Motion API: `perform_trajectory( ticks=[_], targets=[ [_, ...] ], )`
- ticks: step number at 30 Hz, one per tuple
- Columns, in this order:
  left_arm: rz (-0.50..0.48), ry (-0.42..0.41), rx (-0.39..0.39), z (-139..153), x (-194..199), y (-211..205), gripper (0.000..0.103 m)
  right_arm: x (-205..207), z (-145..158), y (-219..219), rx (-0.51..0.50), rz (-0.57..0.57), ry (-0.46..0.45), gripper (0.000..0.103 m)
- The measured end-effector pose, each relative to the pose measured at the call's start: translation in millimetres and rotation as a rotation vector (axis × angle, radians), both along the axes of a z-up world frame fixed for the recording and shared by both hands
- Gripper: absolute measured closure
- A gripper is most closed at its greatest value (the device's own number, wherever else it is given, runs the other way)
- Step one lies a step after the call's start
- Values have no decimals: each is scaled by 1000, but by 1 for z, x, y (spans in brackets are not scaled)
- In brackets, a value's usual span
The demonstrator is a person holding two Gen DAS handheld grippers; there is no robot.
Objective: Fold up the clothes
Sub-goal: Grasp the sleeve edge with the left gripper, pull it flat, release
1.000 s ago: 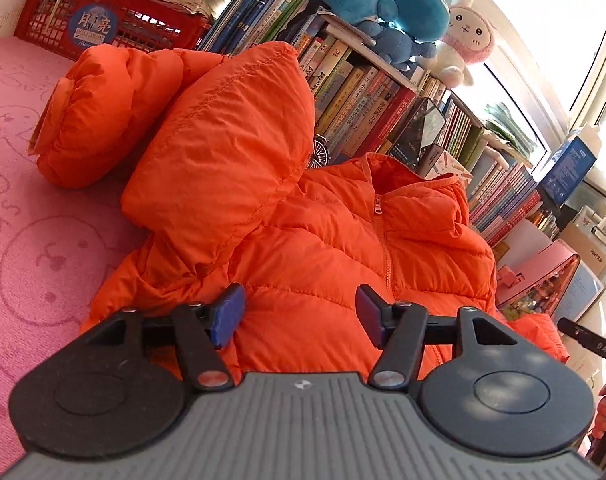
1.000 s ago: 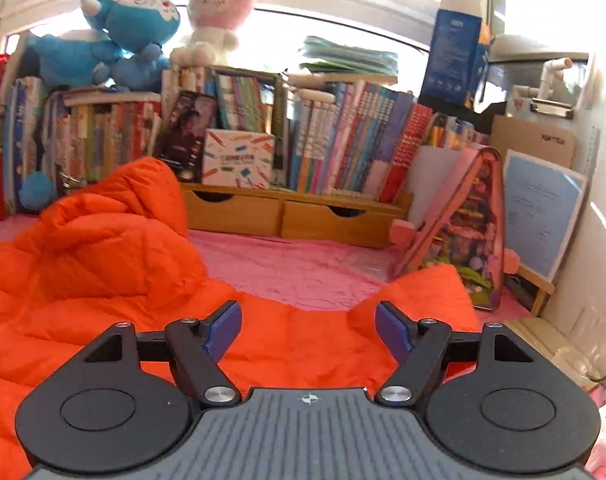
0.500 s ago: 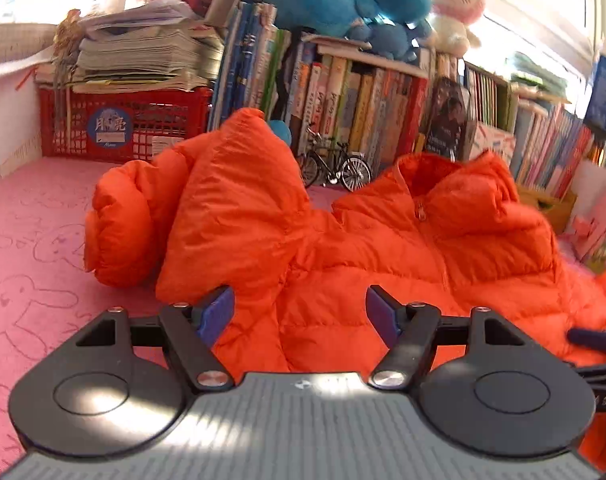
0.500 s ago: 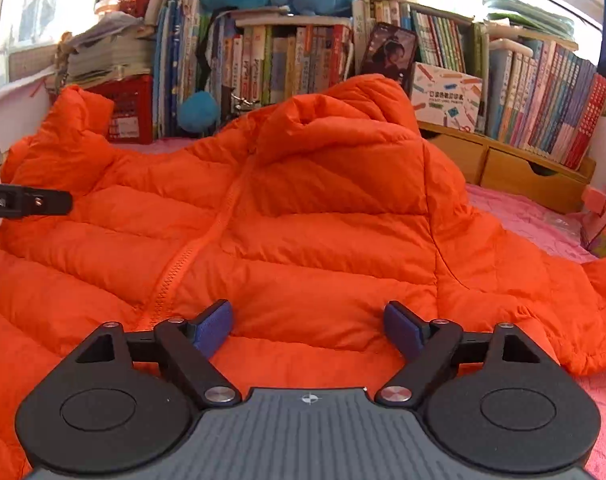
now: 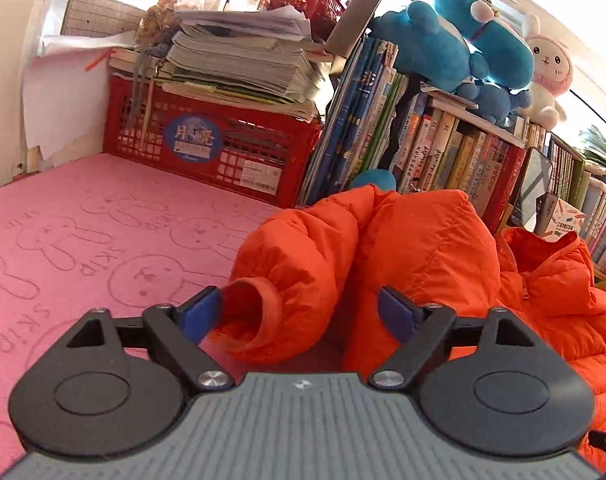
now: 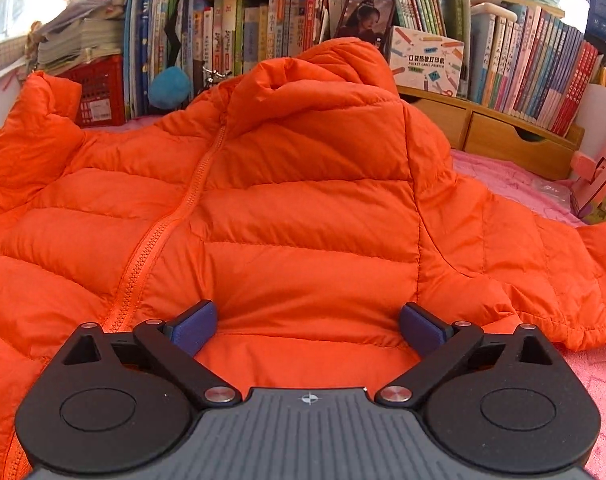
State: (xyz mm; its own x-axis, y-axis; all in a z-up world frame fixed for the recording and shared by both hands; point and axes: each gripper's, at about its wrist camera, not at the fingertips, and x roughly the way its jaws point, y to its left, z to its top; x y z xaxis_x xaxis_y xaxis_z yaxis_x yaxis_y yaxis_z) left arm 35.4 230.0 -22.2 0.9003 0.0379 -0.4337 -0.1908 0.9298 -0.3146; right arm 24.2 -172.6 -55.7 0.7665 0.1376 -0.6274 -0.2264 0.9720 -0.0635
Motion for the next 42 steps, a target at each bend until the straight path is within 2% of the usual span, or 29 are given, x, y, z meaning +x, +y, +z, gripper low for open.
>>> perform_trajectory(
  ticks=[2,3,5,9,11,13,14,17,18,19,21,22,24,26,27,28,29,30,32,34,38,40,42],
  targets=[
    [25,64,-52,0,14,9,97,0,0,0,-4,-2,0,3],
    [52,51,-55,6,15,14,97,1,0,0,-3,-2,0,3],
    [126,-17,-9,30,11,30,97,1,0,0,-3,-2,2,2],
    [315,-110,151,95,-10,75,97,2,0,0,-3,-4,5,1],
    [415,-101,235,117,-14,101,97,3,0,-1,-1,-4,7,0],
    [481,-34,282,124,-14,127,97,4,0,-1,2,-4,9,0],
    [506,22,312,118,-10,137,96,4,0,-1,3,-4,10,0],
    [509,264,437,75,6,153,94,4,-1,-1,3,-4,10,0],
    [503,339,455,56,9,156,93,4,-1,-1,3,-4,10,0],
    [504,402,442,39,10,159,93,4,-1,-1,3,-3,10,0],
    [506,488,359,12,7,167,92,4,-1,-2,3,-3,10,0],
    [500,503,314,5,5,169,90,4,-1,-2,3,-3,10,0],
    [482,505,270,4,-1,169,79,4,-1,-2,3,-3,10,0],
    [454,481,285,14,-6,166,67,4,-1,-2,3,-3,9,0],
    [442,461,303,23,-9,163,54,4,-1,-2,3,-4,9,0],
    [435,430,322,33,-12,160,45,4,-1,-2,3,-4,8,0],
    [436,389,335,43,-17,155,26,4,-1,-2,3,-4,8,0],
    [437,348,348,53,-21,151,16,4,-1,-2,2,-4,8,0],
    [434,263,364,72,-31,141,16,4,-1,-2,2,-3,7,0],
    [384,187,355,88,-39,119,16,4,-1,-2,1,-4,7,0],
    [105,71,332,95,-48,41,14,3,0,-2,-2,-6,4,0],
    [-19,51,322,84,-46,-3,13,2,0,-1,-7,-7,1,0],
    [-126,64,265,67,-35,-37,13,0,3,3,-25,-11,-8,0]
  ],
)
